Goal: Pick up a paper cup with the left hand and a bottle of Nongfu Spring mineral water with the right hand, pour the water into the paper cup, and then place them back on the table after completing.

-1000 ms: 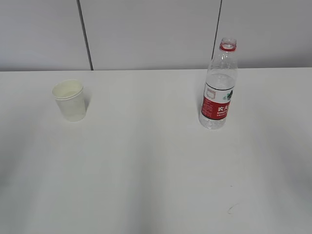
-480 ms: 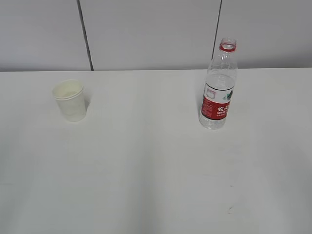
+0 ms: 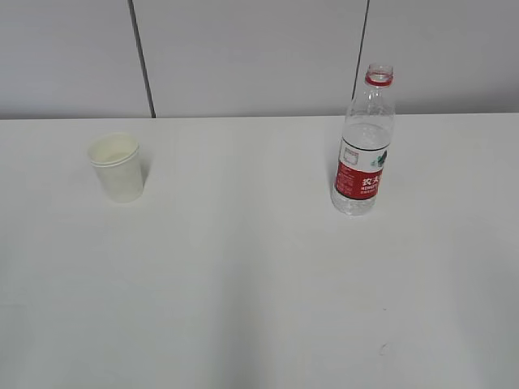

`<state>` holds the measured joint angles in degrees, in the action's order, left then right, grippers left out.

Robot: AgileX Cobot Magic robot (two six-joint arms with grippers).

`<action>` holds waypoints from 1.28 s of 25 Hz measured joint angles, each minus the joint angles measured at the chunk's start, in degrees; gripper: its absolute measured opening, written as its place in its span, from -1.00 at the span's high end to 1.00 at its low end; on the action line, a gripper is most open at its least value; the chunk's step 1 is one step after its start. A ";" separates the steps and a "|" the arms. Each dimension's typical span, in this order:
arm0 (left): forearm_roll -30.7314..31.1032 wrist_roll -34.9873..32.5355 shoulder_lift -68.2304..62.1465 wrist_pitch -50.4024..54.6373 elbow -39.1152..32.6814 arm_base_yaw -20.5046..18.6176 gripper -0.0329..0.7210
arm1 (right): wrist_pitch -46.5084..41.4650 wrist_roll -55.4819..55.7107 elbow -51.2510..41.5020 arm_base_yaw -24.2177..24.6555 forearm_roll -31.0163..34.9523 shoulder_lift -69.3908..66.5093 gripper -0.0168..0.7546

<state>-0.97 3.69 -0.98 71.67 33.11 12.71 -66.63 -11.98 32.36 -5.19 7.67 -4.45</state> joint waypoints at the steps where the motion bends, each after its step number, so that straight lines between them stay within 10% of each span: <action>1: 0.00 0.00 1.00 -0.02 -0.34 0.00 -0.25 | 0.30 -0.10 -0.75 0.00 0.00 0.63 -0.57; 32: 2.15 -0.65 1.18 -8.21 -3.26 0.00 -0.23 | 0.46 2.31 -4.12 0.00 0.35 5.41 -0.56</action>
<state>1.18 3.04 0.20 63.46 29.86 12.71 -66.16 -9.67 28.23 -5.19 8.02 0.96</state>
